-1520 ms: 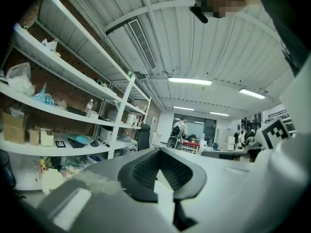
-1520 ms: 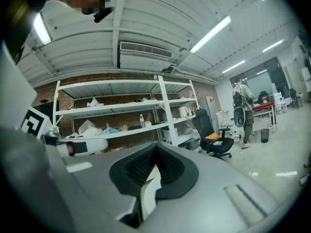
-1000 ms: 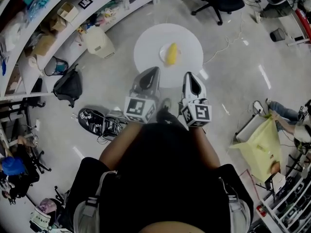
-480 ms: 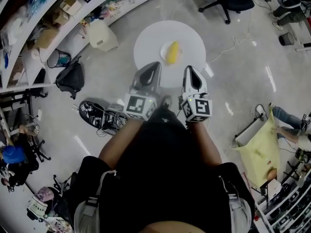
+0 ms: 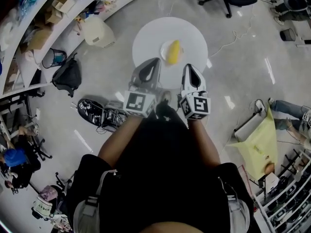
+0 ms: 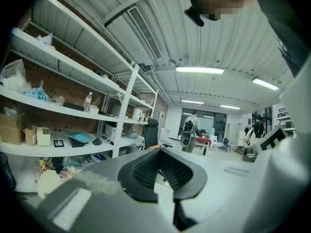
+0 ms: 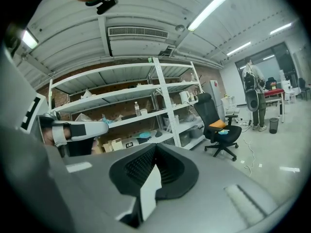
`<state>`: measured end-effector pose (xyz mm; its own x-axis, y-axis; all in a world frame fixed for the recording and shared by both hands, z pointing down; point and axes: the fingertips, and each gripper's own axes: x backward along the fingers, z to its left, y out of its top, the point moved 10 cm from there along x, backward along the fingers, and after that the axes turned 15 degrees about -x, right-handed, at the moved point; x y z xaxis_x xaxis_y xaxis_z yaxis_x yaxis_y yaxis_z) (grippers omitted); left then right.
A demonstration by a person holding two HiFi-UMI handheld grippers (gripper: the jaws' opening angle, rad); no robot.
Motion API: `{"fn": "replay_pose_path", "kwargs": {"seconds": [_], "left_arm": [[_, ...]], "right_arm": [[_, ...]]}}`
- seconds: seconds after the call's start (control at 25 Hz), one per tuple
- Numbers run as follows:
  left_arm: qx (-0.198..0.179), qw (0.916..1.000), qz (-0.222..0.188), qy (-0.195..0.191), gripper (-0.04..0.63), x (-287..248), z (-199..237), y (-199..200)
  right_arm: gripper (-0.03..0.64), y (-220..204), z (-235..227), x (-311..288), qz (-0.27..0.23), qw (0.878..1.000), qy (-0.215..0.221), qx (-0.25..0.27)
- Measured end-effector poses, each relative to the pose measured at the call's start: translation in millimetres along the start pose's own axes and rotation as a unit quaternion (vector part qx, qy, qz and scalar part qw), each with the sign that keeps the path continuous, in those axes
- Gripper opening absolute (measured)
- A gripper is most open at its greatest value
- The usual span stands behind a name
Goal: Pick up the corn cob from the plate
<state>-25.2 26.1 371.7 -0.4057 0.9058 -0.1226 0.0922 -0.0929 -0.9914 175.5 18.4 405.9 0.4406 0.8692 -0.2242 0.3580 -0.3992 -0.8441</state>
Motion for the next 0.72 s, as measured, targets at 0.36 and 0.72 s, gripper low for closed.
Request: {"fn": "replay_pose_path", "kwargs": {"seconds": [0.36, 0.72], "left_arm": [[0.020, 0.9993, 0.029, -0.015, -0.003, -39, 35, -31], [0.037, 0.9976, 0.050, -0.029, -0.003, -71, 44, -61]], "right_arm": [[0.007, -18, -16, -47, 0.021, 0.999, -0.039, -0.004], [0.007, -40, -35, -79, 0.044, 0.997, -0.064, -0.016]]}}
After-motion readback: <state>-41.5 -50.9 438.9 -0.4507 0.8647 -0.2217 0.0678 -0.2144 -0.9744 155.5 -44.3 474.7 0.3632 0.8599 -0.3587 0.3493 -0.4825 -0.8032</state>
